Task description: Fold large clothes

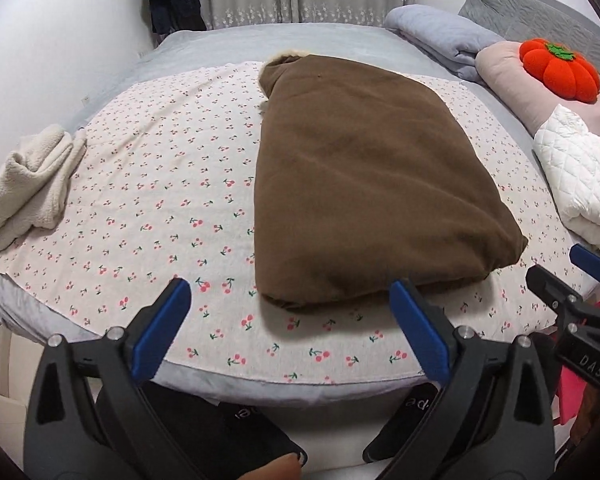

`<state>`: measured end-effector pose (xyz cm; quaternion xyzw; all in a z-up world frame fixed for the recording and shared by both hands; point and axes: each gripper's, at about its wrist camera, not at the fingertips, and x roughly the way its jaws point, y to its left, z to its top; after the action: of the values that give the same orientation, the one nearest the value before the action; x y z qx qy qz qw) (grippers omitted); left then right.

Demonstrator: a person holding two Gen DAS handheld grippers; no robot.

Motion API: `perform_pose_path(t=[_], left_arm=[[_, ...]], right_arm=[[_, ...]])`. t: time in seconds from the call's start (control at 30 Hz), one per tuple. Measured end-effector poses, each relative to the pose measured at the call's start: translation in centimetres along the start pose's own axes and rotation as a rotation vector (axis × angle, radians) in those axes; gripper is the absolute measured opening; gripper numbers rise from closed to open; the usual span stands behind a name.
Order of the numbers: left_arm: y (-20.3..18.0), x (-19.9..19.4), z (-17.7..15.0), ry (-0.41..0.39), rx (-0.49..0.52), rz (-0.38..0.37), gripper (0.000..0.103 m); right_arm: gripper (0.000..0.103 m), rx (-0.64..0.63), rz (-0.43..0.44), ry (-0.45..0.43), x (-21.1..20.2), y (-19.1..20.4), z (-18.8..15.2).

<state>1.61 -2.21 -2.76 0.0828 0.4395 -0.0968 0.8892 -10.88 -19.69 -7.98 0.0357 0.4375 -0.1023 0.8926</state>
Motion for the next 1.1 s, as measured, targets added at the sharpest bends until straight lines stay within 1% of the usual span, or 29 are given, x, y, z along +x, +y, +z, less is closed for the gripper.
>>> perform_pose_path(t=[0.17,0.3,1.1], left_arm=[[-0.5,-0.1,-0.4,0.008,0.005,-0.009,0.099],[-0.8,-0.2,-0.5,0.013,0.006,-0.014,0.1],[-1.5,-0.6,-0.7,0.017,0.01,-0.024,0.1]], right_arm=[[0.084,-0.019,-0.014,0.007,-0.1,0.5,-0.3],[0.084,-0.028,0.001,0.012,-0.1,0.8,-0.4],[0.085,-0.01,0.014,0.013,-0.1,0.5,-0.5]])
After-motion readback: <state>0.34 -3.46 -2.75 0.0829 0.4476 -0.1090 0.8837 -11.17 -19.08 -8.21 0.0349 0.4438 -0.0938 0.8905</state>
